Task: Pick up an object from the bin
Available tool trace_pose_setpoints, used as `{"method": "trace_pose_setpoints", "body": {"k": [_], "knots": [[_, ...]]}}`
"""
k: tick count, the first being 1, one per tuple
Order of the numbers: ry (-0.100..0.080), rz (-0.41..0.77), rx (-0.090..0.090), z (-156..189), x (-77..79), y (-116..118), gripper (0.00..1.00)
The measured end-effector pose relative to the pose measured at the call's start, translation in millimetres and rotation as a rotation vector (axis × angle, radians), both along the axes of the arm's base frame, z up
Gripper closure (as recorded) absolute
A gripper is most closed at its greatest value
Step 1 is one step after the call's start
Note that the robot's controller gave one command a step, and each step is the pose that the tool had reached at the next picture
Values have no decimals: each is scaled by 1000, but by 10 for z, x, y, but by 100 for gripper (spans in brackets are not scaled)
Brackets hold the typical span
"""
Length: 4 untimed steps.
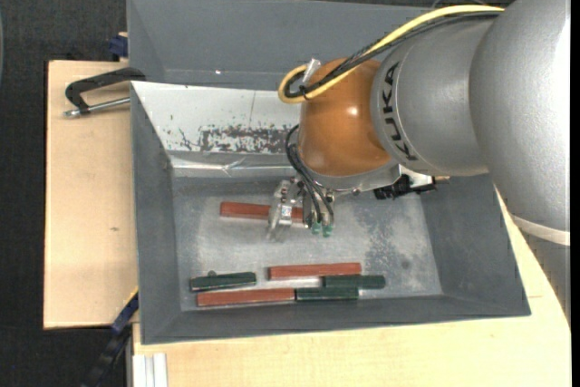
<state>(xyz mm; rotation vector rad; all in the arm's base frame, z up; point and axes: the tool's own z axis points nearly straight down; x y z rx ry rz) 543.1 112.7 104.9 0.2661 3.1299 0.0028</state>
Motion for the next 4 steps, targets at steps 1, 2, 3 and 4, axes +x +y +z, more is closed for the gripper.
{"method": "trace_pose_setpoints", "body": {"k": [1, 2, 3, 4], "knots": [[2, 10, -1, 339, -73, 76, 100], [-6, 28, 0, 601, 349, -190, 0], [-5, 28, 0, 599, 347, -187, 0], [-7, -34, 1, 80, 135, -24, 0]]}}
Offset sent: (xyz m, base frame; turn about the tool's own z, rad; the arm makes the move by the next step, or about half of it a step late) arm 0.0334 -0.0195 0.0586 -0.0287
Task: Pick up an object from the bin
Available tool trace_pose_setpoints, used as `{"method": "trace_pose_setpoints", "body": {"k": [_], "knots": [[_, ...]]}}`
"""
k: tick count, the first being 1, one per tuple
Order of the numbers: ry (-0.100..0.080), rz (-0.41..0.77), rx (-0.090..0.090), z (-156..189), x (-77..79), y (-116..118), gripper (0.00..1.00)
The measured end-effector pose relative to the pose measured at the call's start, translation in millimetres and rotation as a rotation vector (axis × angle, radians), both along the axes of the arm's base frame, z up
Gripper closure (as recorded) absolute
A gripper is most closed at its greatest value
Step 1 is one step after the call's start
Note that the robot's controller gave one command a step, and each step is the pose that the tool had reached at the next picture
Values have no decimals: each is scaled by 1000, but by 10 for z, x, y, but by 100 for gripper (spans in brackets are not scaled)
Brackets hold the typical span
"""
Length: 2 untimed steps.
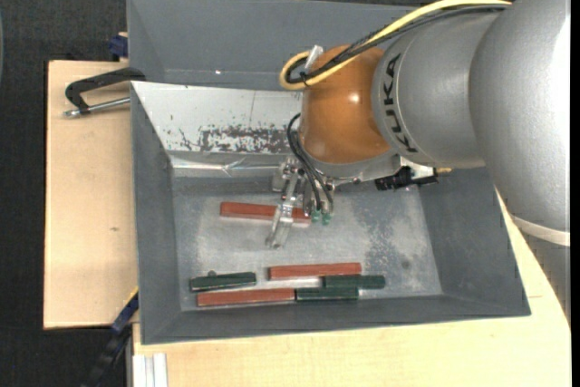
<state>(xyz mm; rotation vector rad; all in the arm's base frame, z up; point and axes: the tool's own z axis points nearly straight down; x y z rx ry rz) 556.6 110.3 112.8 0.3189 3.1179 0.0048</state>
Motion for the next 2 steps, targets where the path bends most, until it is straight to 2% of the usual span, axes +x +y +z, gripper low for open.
{"method": "trace_pose_setpoints", "body": {"k": [1, 2], "knots": [[4, 88, -1, -420, 94, 298, 100], [4, 87, 0, -420, 95, 297, 100]]}}
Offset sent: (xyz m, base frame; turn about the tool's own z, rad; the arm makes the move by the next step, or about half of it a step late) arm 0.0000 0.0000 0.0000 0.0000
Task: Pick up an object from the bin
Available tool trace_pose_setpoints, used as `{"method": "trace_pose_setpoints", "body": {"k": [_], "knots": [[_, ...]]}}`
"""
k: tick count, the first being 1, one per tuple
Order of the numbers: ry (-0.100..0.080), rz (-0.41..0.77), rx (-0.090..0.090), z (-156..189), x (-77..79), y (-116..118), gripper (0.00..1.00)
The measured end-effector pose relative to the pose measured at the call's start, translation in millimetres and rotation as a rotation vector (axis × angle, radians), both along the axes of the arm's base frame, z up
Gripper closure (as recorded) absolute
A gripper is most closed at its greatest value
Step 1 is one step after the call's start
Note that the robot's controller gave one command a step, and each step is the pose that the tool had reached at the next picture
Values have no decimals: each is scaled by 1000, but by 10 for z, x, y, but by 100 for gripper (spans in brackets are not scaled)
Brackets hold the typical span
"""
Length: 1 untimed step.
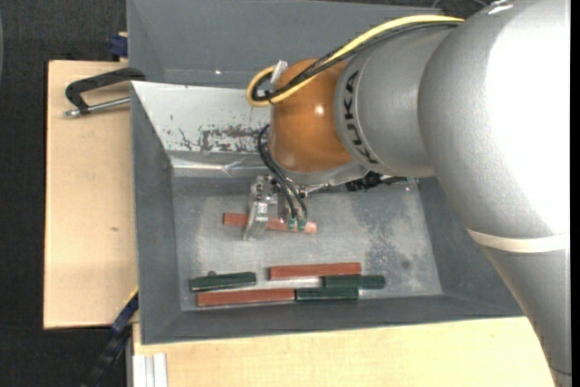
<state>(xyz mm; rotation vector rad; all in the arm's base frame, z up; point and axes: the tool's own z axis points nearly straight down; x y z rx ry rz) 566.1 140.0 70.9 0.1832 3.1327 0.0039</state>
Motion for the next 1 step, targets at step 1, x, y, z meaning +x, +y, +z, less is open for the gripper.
{"method": "trace_pose_setpoints", "body": {"k": [1], "knots": [[7, -1, -2, 462, -155, -26, 100]]}}
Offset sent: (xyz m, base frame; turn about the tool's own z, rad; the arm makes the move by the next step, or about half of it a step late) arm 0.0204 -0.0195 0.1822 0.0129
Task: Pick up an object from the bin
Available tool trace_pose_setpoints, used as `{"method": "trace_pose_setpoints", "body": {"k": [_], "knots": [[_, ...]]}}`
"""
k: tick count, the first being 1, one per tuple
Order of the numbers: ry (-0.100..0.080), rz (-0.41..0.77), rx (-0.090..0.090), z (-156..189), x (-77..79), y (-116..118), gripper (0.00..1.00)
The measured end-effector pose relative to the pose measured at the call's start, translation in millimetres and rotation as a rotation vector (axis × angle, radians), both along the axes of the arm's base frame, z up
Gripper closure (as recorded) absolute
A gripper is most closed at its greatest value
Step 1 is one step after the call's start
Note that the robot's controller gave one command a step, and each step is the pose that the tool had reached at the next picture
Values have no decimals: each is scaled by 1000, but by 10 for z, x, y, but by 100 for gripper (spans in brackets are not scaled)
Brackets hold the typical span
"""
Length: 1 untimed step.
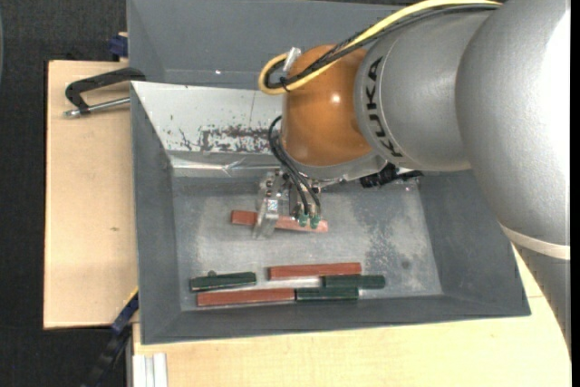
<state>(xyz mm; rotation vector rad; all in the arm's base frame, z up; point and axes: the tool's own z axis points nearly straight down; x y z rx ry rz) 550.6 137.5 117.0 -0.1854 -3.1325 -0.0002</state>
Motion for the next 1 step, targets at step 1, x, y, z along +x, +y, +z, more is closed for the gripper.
{"method": "trace_pose_setpoints", "body": {"k": [1], "knots": [[-5, -4, 1, 630, 122, -53, 100]]}}
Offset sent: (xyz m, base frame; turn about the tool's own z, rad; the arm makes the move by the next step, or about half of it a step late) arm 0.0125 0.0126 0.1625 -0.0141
